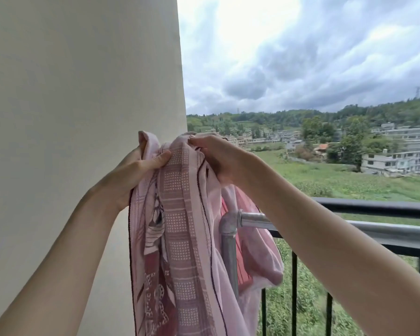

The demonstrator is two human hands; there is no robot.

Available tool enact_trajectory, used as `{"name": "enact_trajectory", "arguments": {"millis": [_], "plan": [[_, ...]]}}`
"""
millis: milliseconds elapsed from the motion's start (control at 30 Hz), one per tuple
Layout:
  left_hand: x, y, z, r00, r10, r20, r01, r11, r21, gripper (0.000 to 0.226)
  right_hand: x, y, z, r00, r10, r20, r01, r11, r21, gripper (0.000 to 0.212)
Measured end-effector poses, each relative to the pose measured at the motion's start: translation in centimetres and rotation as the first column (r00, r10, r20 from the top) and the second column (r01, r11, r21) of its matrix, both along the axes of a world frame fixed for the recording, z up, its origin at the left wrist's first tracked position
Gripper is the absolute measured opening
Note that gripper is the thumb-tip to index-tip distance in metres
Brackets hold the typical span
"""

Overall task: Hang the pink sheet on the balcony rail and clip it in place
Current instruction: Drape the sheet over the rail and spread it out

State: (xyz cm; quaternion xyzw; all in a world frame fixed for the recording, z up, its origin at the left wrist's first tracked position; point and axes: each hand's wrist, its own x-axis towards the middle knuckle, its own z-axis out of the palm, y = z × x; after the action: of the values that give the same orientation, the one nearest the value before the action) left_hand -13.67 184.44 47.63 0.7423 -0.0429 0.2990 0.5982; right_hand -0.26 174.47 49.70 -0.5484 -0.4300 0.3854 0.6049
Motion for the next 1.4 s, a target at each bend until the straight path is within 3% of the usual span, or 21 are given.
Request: {"name": "enact_trajectory", "arguments": {"millis": [133,300,400,500,667,800,967,1067,1167,1233,1400], "plan": [[-0.8,-0.2,-1.1,0.998,-0.049,-0.031,0.049,0.998,-0.028,0.043,-1.2,-0.5,-1.4,0.994,-0.108,0.005,0.108,0.994,-0.025,0.021],[1.7,-3.8,-2.0,0.986,-0.136,-0.092,0.138,0.99,0.016,0.044,0.4,-5.7,-2.8,0.962,-0.274,-0.005,0.274,0.962,0.009,0.047],[3.6,-6.9,-1.9,0.975,-0.182,-0.124,0.189,0.981,0.052,0.045,1.6,-9.5,-3.0,0.931,-0.365,-0.004,0.364,0.93,-0.057,0.063],[5.5,-9.8,-1.5,0.957,-0.253,-0.14,0.261,0.965,0.041,0.078,2.4,-14.0,-2.3,0.891,-0.454,0.002,0.454,0.889,-0.057,0.058],[8.1,-15.7,-0.5,0.929,-0.352,-0.115,0.355,0.935,0.001,0.084,3.6,-21.2,-1.3,0.831,-0.556,-0.004,0.556,0.831,-0.005,0.048],[9.3,-21.1,0.6,0.907,-0.42,-0.026,0.418,0.907,-0.048,0.056,3.8,-26.2,-0.2,0.785,-0.62,-0.008,0.62,0.784,0.025,0.045],[10.3,-26.3,1.6,0.88,-0.468,0.084,0.473,0.88,-0.049,0.056,3.3,-32.3,1.6,0.746,-0.666,0.004,0.657,0.737,0.16,0.041],[10.6,-28.3,0.4,0.878,-0.479,-0.004,0.478,0.877,-0.055,0.05,3.4,-34.3,-0.1,0.738,-0.674,0.032,0.67,0.738,0.083,0.042],[10.8,-28.8,-2.7,0.888,-0.402,-0.224,0.415,0.91,0.013,0.03,4.3,-35.1,-4.0,0.726,-0.68,0.107,0.688,0.718,-0.105,0.041],[10.7,-28.8,-4.7,0.887,-0.372,-0.274,0.384,0.923,-0.011,0.016,4.8,-35.2,-6.4,0.754,-0.646,0.118,0.656,0.733,-0.177,0.039],[10.1,-28.3,-5.1,0.943,-0.262,-0.205,0.248,0.964,-0.091,0.02,5.1,-35.3,-6.9,0.677,-0.697,0.237,0.715,0.699,0.013,0.009]]}}
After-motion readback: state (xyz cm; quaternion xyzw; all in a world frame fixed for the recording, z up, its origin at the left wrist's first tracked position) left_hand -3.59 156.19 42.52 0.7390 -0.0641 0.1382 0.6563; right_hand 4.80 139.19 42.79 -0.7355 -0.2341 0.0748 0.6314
